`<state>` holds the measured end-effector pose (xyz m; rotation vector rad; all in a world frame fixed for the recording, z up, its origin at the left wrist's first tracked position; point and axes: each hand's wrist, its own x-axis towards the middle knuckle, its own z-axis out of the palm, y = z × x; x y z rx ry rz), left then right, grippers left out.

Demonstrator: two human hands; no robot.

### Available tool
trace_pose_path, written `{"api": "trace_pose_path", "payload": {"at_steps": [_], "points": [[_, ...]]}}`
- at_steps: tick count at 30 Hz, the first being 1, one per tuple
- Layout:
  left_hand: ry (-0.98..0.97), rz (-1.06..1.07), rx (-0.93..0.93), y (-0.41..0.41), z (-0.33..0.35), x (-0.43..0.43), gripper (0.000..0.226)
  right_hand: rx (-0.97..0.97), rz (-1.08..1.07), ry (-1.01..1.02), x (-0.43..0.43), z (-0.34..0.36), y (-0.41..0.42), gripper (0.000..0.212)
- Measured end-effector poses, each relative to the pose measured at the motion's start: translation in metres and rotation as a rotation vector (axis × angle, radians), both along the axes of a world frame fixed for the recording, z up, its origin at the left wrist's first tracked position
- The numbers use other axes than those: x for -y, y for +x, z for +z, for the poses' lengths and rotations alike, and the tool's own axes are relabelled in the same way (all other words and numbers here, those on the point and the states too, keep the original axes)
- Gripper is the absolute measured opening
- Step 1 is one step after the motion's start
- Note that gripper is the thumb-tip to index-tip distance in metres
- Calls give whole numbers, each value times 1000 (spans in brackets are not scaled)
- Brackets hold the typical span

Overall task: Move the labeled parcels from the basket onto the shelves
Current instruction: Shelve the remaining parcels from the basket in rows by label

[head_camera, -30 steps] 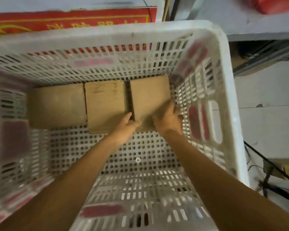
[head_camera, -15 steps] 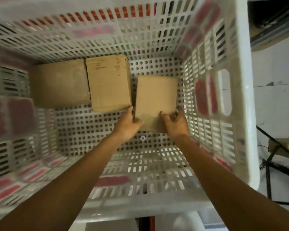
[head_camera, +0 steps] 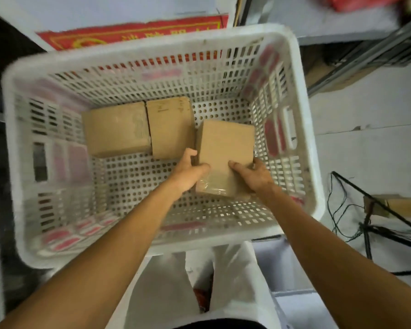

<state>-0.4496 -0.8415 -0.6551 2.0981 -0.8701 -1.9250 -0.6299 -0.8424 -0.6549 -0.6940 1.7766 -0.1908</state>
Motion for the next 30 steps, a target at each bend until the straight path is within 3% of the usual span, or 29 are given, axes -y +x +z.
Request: {"api": "trace_pose_path", "payload": {"at_steps": [5, 12, 19, 23, 30], "points": [[-154, 34, 10, 34, 69, 11, 39, 25, -14, -185, 2, 72, 29, 59], [-198, 217, -58, 126, 148, -7, 74, 30, 257, -410, 35, 160, 108, 53], [-353, 377, -46, 206, 208, -30, 38, 64, 503, -640, 53, 233, 196, 55], [-575, 559, -4, 247, 247, -35, 61, 205, 563, -709, 67, 268, 240, 57], [-846, 774, 107, 286, 323, -70, 62, 527, 674, -793, 69, 322, 308, 47]]}}
